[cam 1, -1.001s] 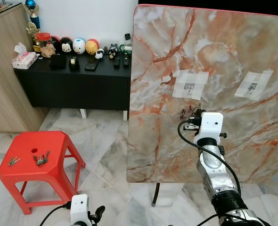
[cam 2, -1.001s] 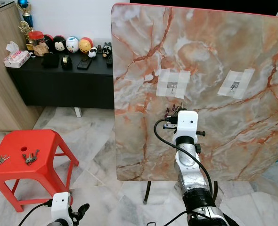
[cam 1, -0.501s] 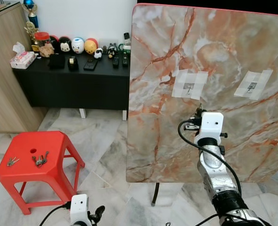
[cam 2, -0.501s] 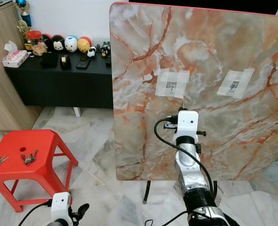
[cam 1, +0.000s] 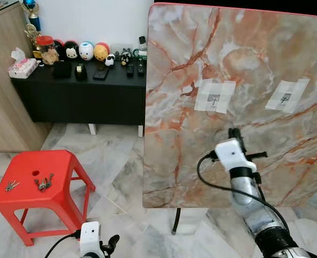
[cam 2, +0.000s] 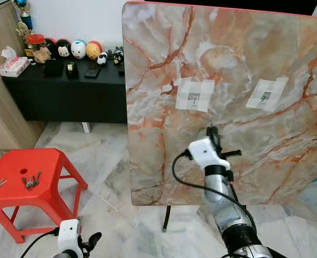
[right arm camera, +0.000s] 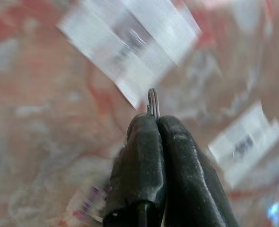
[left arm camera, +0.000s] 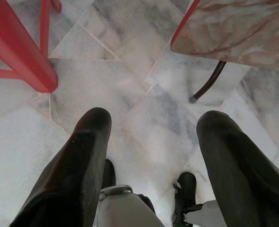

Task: Hang keys on a hook

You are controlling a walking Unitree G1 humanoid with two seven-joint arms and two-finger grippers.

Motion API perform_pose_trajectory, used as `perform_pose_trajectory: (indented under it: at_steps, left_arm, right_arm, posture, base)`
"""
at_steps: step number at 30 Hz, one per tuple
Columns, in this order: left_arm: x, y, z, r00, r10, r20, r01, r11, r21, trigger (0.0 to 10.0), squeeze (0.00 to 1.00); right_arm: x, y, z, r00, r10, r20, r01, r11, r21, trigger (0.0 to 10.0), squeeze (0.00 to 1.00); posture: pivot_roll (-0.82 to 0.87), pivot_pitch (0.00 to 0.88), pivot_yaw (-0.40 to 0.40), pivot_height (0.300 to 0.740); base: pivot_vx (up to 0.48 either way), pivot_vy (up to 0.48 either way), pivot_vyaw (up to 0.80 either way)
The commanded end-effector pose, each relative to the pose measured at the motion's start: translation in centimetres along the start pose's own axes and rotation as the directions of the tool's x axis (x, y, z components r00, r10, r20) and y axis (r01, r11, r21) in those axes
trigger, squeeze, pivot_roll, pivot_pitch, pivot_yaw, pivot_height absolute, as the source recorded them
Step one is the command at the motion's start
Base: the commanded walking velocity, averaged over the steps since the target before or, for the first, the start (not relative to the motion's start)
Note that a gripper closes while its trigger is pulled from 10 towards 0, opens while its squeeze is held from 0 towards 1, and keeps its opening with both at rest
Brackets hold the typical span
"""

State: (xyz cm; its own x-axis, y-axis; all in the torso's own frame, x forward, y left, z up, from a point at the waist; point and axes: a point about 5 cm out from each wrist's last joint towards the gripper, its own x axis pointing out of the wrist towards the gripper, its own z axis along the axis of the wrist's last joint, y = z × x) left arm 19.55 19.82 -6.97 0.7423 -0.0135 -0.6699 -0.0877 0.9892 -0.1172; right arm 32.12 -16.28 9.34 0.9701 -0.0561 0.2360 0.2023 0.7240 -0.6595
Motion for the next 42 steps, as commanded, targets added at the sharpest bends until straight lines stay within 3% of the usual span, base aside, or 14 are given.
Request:
perform_pose_trajectory:
  at_steps: [1,5,12,18,22,25,26,29,30,32,35,40,42]
  left_arm:
    - [0.0,-0.1,-0.1,1.000,0.000,-0.004,0.000,1.000,-0.011,10.0,0.00]
    - [0.0,0.0,-0.1,1.000,-0.001,-0.003,0.001,1.000,-0.012,10.0,0.00]
    - [0.0,-0.1,-0.1,1.000,-0.004,-0.003,0.004,1.000,-0.013,10.0,0.00]
    - [0.0,-0.2,-0.1,1.000,-0.005,-0.003,0.005,1.000,-0.015,10.0,0.00]
    - [0.0,-0.1,-0.1,1.000,-0.004,-0.002,0.004,1.000,-0.016,10.0,0.00]
    - [0.0,-0.1,-0.1,1.000,-0.005,-0.002,0.005,1.000,-0.016,10.0,0.00]
    - [0.0,-0.1,-0.1,1.000,-0.006,-0.002,0.006,1.000,-0.016,10.0,0.00]
    - [0.0,-0.1,-0.1,1.000,-0.007,-0.004,0.007,1.000,-0.015,10.0,0.00]
    - [0.0,-0.2,-0.1,1.000,-0.007,-0.003,0.007,1.000,-0.014,10.0,0.00]
    - [0.0,-0.2,-0.1,1.000,-0.006,-0.002,0.006,1.000,-0.015,10.0,0.00]
    - [0.0,-0.1,-0.1,1.000,-0.005,-0.001,0.005,1.000,-0.016,10.0,0.00]
    - [0.0,-0.1,-0.1,1.000,-0.006,-0.002,0.006,1.000,-0.015,10.0,0.00]
    - [0.0,-0.2,-0.1,1.000,-0.006,-0.002,0.006,1.000,-0.015,10.0,0.00]
  right_arm:
    - [0.0,-0.3,0.2,0.999,-0.005,0.050,0.008,0.997,-0.076,10.0,0.00]
    - [0.0,-0.7,0.6,0.992,-0.041,0.121,0.064,0.980,-0.186,10.0,0.00]
    - [0.0,-1.0,0.5,0.985,-0.074,0.159,0.118,0.951,-0.286,10.0,0.00]
    - [-0.2,-1.2,-0.4,0.988,-0.106,0.110,0.134,0.946,-0.294,10.0,0.00]
    - [-0.2,-1.2,-1.2,0.992,-0.123,0.017,0.124,0.963,-0.238,10.0,0.00]
    - [0.1,-1.4,-0.9,0.991,-0.128,0.025,0.131,0.965,-0.226,10.0,0.00]
    - [0.2,-1.2,-0.8,0.994,-0.107,0.017,0.109,0.974,-0.199,10.0,0.00]
    - [0.1,0.1,-0.8,0.997,-0.017,-0.080,0.022,0.998,0.054,10.0,0.00]
    - [0.1,0.2,-1.2,0.979,-0.011,-0.201,0.074,0.949,0.306,10.0,0.00]
    - [0.1,-0.1,-1.4,0.963,-0.023,-0.268,0.150,0.872,0.466,10.0,0.00]
    - [0.1,-0.4,-1.2,0.964,-0.027,-0.264,0.173,0.819,0.548,10.0,0.00]
    - [-0.1,-0.2,-1.2,0.972,0.006,-0.235,0.134,0.809,0.573,10.0,0.00]
    - [-0.3,-0.2,-1.3,0.973,0.021,-0.228,0.125,0.786,0.605,10.0,0.00]
  posture:
    - [0.01,0.000,-0.105,0.740]
    - [0.01,0.000,-0.105,0.740]
    - [0.01,0.000,-0.107,0.740]
    - [0.01,0.000,-0.107,0.740]
    - [0.01,0.000,-0.107,0.740]
    - [0.01,0.000,-0.106,0.740]
    - [0.01,0.000,-0.106,0.740]
    - [0.01,0.000,-0.106,0.740]
    - [0.01,0.000,-0.108,0.740]
    - [0.01,0.000,-0.107,0.740]
    - [0.01,0.000,-0.106,0.740]
    - [0.01,0.000,-0.106,0.740]
    - [0.01,0.000,-0.106,0.740]
  base:
    - [0.000,0.000,0.00]
    - [0.000,0.000,0.00]
    - [0.000,0.000,0.00]
    - [0.000,0.000,0.00]
    - [0.000,0.000,0.00]
    - [0.000,0.000,0.00]
    - [0.000,0.000,0.00]
    - [0.000,0.000,0.00]
    - [0.000,0.000,0.00]
    - [0.000,0.000,0.00]
    - [0.000,0.000,0.00]
    - [0.000,0.000,0.00]
    - [0.000,0.000,0.00]
